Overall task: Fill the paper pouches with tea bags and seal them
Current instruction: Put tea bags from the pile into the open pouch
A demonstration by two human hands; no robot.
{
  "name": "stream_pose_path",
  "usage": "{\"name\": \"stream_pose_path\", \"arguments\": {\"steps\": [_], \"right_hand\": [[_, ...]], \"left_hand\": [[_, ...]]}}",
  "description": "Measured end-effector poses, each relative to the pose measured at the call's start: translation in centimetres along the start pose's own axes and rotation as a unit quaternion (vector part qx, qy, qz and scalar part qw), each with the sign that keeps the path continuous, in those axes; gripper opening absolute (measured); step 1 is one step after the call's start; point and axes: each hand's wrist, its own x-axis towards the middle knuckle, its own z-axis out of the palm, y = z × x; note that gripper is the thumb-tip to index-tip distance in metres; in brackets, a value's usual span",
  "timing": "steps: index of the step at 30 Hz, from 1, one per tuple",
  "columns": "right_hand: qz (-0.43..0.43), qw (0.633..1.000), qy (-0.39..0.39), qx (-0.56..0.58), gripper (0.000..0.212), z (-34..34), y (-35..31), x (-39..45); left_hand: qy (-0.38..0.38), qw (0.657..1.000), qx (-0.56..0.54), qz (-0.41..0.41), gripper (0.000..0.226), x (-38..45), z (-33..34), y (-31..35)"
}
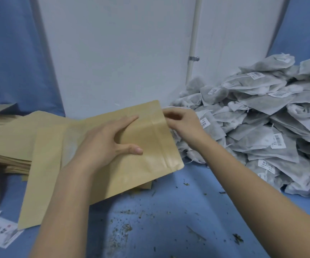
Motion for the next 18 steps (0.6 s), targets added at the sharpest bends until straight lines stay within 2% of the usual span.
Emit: {"name": "stream_pose_path", "arguments": {"steps": [1,2,3,4,6,8,9,11,14,16,18], "right_hand": [[-0.004,0.996,0.075,-0.039,0.015,-0.5,0.6,0.7],[-0.004,0.982,0.133,-0.133,0.019,-0.9,1.4,1.6],[0.008,0.957,0.148,-0.248,0.029,-1.2,1.8,2.4],[0.039,0.928,0.12,-0.35,0.042,-1.3,2.4,3.1],[0.121,0.887,0.046,-0.443,0.063,-1.3,3.1,4.0],[0.142,0.875,0.017,-0.462,0.059,-1.1,4.0,4.4],[0.126,0.879,0.029,-0.459,0.052,-1.1,4.3,4.5],[0.064,0.905,0.1,-0.408,0.044,-1.3,4.4,3.8],[0.001,0.951,0.219,-0.218,0.04,-1.5,3.4,1.5],[0.015,0.965,0.259,-0.049,0.032,-1.6,2.6,0.0],[0.056,0.953,0.244,0.17,0.022,-1.7,2.2,-1.1]], "left_hand": [[0.002,1.0,0.006,-0.015,0.084,-0.1,-0.2,-0.3],[0.004,1.0,0.01,-0.026,0.085,-0.2,-0.3,-0.6],[0.008,0.999,0.011,-0.033,0.085,-0.3,-0.4,-0.9],[0.013,0.999,0.011,-0.037,0.086,-0.3,-0.5,-1.0],[0.023,0.999,0.009,-0.041,0.087,-0.3,-0.6,-1.2],[0.028,0.999,0.005,-0.047,0.087,-0.3,-0.5,-1.2],[0.027,0.998,0.004,-0.049,0.087,-0.3,-0.5,-1.2],[0.025,0.998,0.006,-0.049,0.087,-0.3,-0.4,-1.2],[0.029,0.998,0.015,-0.051,0.087,-0.2,-0.3,-1.1],[0.03,0.998,0.02,-0.053,0.088,-0.2,-0.3,-1.1],[0.031,0.998,0.021,-0.053,0.089,-0.3,-0.4,-1.0]]}}
